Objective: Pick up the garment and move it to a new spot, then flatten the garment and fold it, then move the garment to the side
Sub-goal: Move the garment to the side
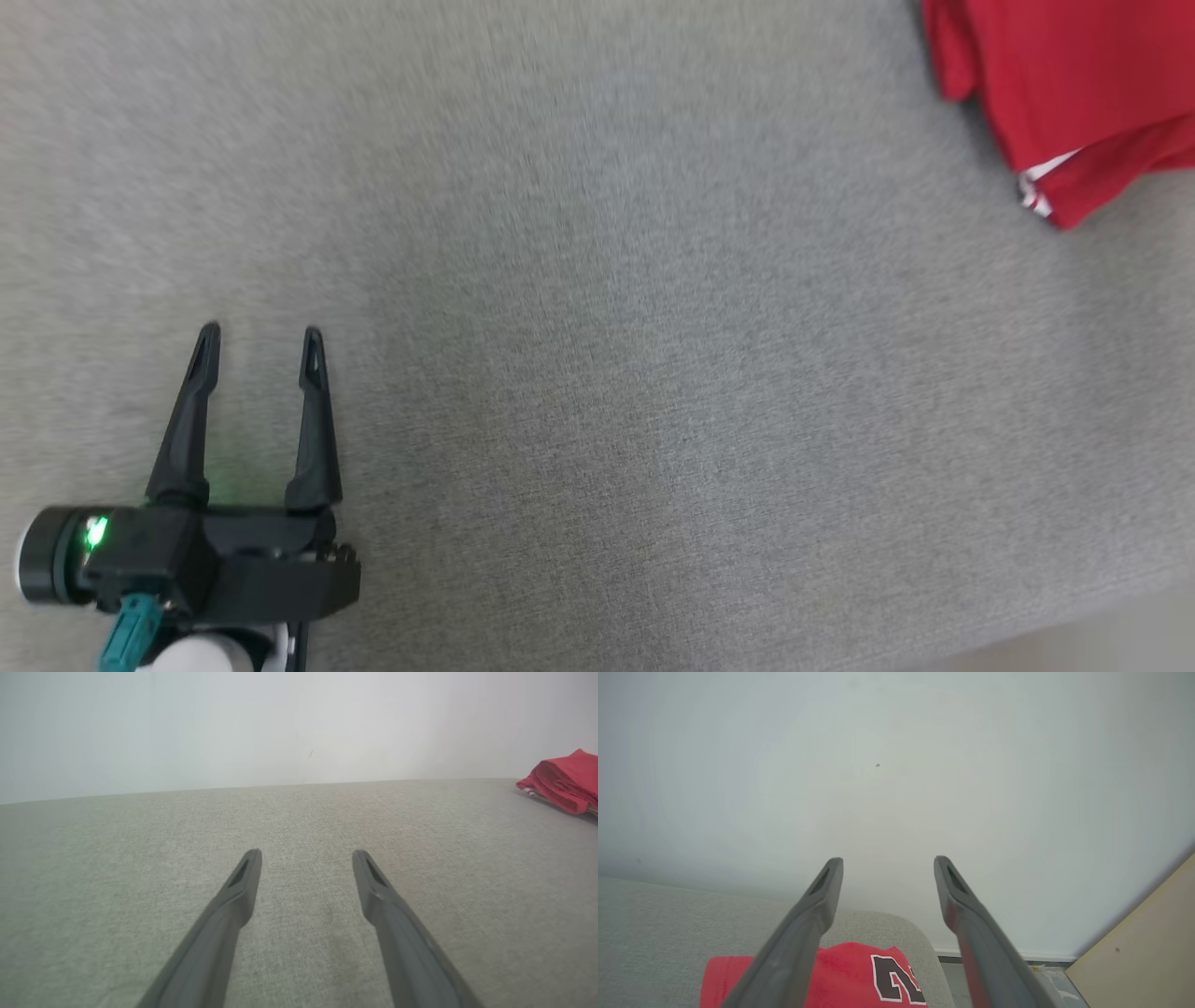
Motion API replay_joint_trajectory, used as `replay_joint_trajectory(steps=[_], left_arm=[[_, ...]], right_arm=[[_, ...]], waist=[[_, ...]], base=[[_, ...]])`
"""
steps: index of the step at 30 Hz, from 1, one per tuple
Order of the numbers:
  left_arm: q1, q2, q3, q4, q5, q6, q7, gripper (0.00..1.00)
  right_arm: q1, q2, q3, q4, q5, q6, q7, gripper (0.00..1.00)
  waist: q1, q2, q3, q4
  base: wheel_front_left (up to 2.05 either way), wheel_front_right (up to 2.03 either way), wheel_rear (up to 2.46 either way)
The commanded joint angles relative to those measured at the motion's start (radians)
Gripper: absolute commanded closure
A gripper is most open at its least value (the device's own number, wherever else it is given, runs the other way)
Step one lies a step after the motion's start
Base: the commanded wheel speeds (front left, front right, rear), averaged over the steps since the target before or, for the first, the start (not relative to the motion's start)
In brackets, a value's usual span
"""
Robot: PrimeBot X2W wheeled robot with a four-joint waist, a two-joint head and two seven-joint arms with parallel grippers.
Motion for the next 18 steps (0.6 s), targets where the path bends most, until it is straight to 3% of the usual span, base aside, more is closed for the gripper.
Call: replay_joint_trajectory(steps=[1,11,18], left_arm=[[0.03,-0.006,0.009,0.002,-0.017,0.006,0.001,0.0],[0.15,-0.019,0.057,0.016,-0.048,0.005,0.0,0.0],[0.185,-0.027,0.073,0.036,-0.06,-0.002,0.0,0.0]], right_arm=[[0.061,0.018,-0.033,-0.046,-0.023,-0.003,-0.004,0.0],[0.452,0.171,-0.257,-0.326,-0.17,-0.003,-0.002,0.0],[0.69,0.248,-0.357,-0.445,-0.216,-0.003,-0.002,0.0]], waist=[[0.0,0.0,-0.13,0.034],[0.0,0.0,-0.311,0.087],[0.0,0.0,-0.372,0.121]], base=[[0.0,0.0,0.0],[0.0,0.0,0.0],[0.0,0.0,0.0]])
